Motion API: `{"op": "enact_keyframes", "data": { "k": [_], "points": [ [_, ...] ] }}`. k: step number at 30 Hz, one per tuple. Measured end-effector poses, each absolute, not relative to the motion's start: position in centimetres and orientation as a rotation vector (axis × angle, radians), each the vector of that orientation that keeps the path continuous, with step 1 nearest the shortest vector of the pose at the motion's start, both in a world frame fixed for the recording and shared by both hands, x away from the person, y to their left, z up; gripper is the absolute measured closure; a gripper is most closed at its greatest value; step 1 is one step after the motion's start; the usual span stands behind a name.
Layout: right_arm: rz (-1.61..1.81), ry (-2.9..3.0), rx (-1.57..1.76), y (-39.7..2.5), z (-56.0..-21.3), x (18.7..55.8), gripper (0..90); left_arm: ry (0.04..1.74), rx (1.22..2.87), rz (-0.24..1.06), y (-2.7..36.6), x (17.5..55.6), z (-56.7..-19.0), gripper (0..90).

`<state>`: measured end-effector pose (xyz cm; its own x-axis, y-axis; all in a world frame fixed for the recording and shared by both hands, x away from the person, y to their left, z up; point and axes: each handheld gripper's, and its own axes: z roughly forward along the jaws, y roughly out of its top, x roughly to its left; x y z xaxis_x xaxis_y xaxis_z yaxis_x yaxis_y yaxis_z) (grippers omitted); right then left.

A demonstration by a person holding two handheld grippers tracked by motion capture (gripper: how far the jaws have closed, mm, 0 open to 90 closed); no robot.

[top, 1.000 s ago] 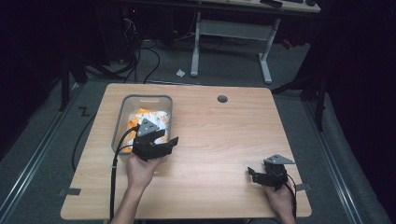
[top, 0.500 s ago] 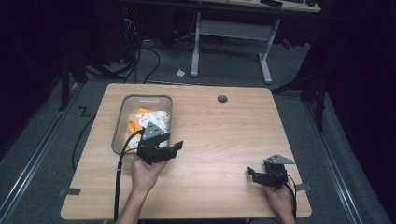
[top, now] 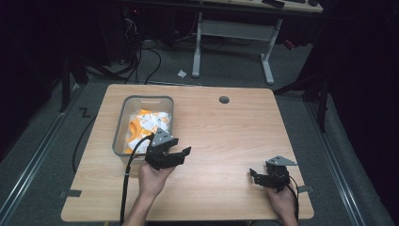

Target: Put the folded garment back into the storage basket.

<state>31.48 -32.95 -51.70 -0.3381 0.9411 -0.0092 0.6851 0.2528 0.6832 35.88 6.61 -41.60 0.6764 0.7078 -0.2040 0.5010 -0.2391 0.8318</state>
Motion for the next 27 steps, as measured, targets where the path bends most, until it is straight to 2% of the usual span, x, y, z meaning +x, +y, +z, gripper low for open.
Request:
{"op": "enact_keyframes", "data": {
  "k": [27],
  "points": [
    [0.826, 2.113, 1.480, -33.0, -51.7, 31.5, 22.5, 0.919, 1.969, 0.161, 3.3, 35.1, -45.0, 40.8]
  ]
}}
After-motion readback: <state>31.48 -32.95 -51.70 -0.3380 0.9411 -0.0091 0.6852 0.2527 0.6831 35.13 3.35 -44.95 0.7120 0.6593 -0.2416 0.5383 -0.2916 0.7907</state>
